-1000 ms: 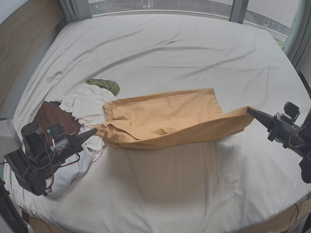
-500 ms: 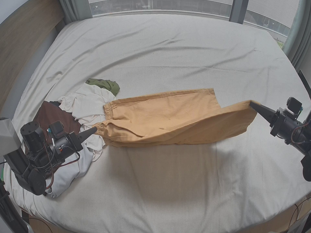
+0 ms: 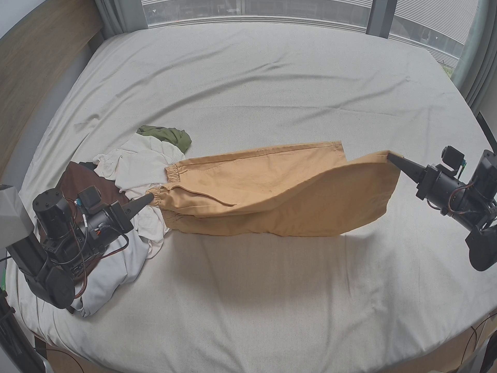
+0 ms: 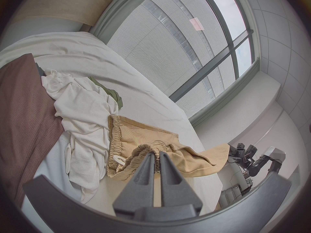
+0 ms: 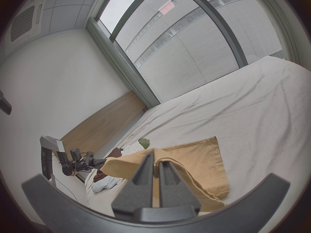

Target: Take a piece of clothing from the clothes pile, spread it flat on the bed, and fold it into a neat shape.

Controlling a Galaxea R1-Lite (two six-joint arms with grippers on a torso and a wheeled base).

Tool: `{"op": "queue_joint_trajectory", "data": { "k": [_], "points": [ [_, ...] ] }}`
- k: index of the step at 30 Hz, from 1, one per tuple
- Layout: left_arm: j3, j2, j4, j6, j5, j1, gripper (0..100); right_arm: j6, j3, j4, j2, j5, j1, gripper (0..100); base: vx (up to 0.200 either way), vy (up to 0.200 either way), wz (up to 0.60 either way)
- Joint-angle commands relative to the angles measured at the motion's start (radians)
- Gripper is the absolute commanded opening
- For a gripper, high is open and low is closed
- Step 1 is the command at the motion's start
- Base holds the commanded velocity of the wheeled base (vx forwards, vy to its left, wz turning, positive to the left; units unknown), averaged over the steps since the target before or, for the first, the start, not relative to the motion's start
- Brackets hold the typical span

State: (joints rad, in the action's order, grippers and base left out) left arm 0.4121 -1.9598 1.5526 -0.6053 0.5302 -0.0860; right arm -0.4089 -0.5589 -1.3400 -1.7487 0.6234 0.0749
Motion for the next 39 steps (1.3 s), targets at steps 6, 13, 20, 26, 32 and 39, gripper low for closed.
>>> {"op": "queue_joint_trajectory", "data": {
  "k": [6,13,20,26,32,39],
  "points": [
    [0.022,0.004,0.001,-0.014,-0.053,-0.026,0,-0.016,-0.119,0.062,-0.072,0.001,-0.020,0,0.000,0.000,0.00],
    [0.070,-0.021,0.001,-0.013,-0.067,-0.034,0,-0.014,-0.242,0.167,-0.109,0.001,-0.026,0,0.000,0.000,0.00],
    [0.105,-0.044,0.000,-0.022,-0.116,-0.034,0,-0.014,-0.403,0.285,-0.169,-0.001,-0.014,0,0.000,0.000,0.00],
    [0.148,-0.102,0.000,-0.025,-0.121,-0.038,0,-0.013,-0.524,0.369,-0.239,-0.001,-0.012,0,0.000,0.000,0.00],
    [0.241,-0.186,0.000,-0.050,-0.187,-0.047,0,-0.014,-0.619,0.409,-0.319,-0.011,-0.014,0,0.000,0.000,0.00],
    [0.320,-0.206,-0.003,-0.140,-0.193,-0.046,0,-0.018,-0.704,0.420,-0.393,-0.016,-0.021,0,0.000,0.000,0.00]
  ]
}}
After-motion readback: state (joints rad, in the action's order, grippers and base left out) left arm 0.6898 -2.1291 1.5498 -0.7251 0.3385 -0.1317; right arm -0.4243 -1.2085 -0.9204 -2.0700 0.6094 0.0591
